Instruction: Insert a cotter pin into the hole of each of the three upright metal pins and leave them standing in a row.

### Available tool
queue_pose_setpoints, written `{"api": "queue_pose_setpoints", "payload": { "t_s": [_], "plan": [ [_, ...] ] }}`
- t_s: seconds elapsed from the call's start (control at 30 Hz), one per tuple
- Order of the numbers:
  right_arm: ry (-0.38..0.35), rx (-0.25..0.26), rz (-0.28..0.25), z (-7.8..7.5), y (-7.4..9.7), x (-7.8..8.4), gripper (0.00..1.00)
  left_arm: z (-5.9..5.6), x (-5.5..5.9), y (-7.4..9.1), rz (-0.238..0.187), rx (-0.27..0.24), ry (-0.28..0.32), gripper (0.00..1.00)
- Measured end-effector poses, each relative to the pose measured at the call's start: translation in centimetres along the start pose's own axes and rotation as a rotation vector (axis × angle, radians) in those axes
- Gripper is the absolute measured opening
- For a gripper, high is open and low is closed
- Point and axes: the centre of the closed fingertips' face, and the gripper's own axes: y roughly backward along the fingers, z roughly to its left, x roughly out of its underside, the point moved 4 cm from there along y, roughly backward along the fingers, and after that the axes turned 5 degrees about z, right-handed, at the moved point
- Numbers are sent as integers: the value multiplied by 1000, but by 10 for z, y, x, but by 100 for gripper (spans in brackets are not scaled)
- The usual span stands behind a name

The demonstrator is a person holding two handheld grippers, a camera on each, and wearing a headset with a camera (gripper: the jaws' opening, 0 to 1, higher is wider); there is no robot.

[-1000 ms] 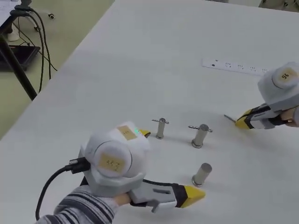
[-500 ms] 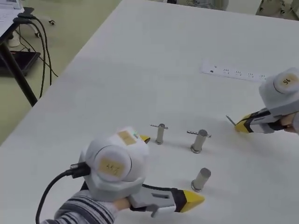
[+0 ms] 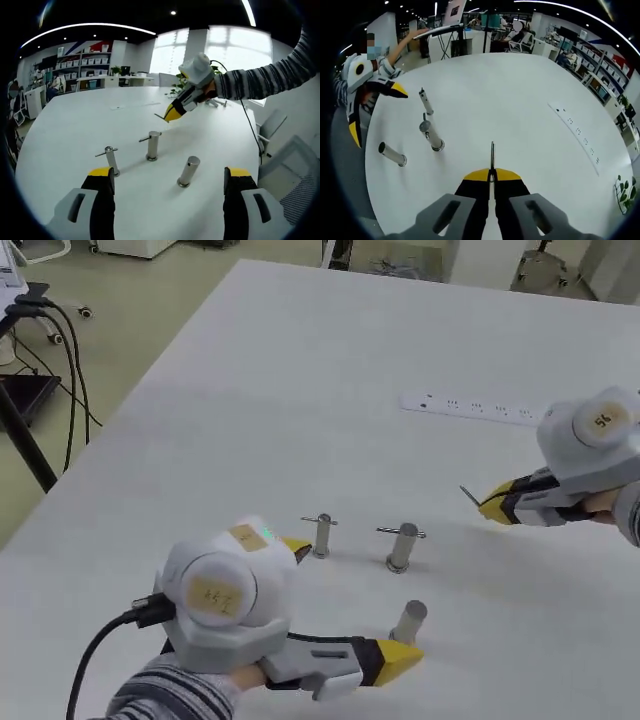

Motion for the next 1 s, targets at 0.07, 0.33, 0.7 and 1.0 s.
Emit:
{"api": "queue_pose_setpoints", "payload": {
  "t_s": [0.07,0.33,0.7,1.0],
  "plan": [
    [12,5,-15,7,5,-2,0,1,-2,1,-8,-9,-3,82],
    [84,8,-68,32,18,-12,0,5,-12,5,-18,-6,14,74],
    [256,-1,-120,69,32,-31,0,8,-23,7,-30,64,114,63],
    [374,-10,-135,90,35,-35,0,6,-30,8,-25,93,150,55]
  ]
}}
